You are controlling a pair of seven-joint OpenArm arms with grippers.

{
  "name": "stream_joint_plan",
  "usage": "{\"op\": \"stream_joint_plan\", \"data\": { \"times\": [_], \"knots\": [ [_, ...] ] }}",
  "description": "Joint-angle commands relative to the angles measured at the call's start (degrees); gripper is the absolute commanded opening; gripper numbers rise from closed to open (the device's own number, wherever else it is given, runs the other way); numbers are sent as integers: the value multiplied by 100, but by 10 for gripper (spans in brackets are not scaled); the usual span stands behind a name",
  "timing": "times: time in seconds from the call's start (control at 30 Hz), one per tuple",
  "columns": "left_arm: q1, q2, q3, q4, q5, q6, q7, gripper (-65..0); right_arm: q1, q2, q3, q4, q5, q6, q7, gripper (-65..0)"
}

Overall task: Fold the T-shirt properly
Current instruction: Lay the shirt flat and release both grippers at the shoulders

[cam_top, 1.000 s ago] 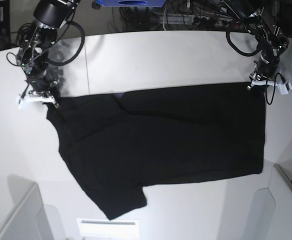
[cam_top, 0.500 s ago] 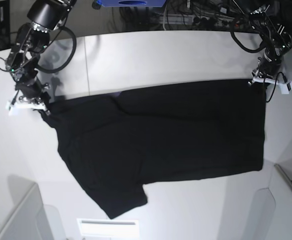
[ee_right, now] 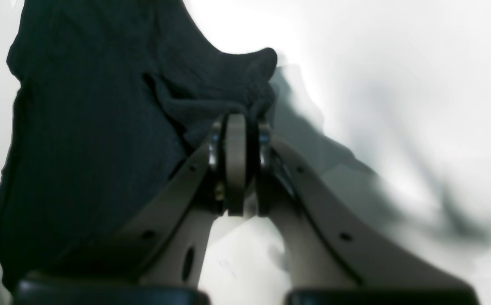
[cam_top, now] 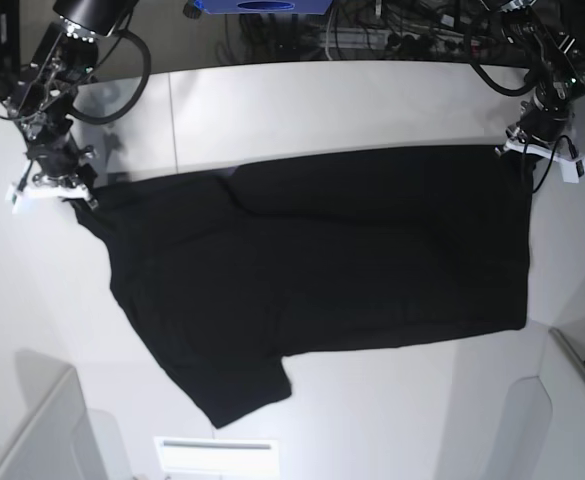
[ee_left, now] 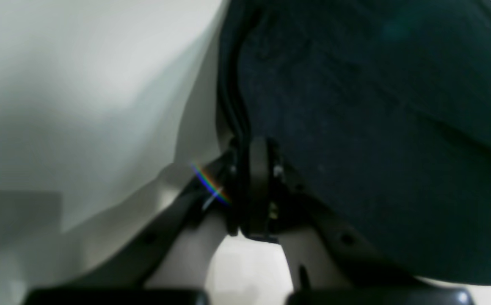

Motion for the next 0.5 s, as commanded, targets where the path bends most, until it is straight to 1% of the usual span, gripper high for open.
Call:
{"op": "stream_joint_plan", "data": {
  "times": [0.0, 0.47],
  "knots": [
    [56, -99, -26, 182, -58, -15, -120, -650, -18, 72, 31, 168, 47, 21, 123, -650],
    [795, -90, -26, 323, -58, -41, -129, -650, -844, 64, 31, 625, 64, 21, 123, -650]
  ]
}}
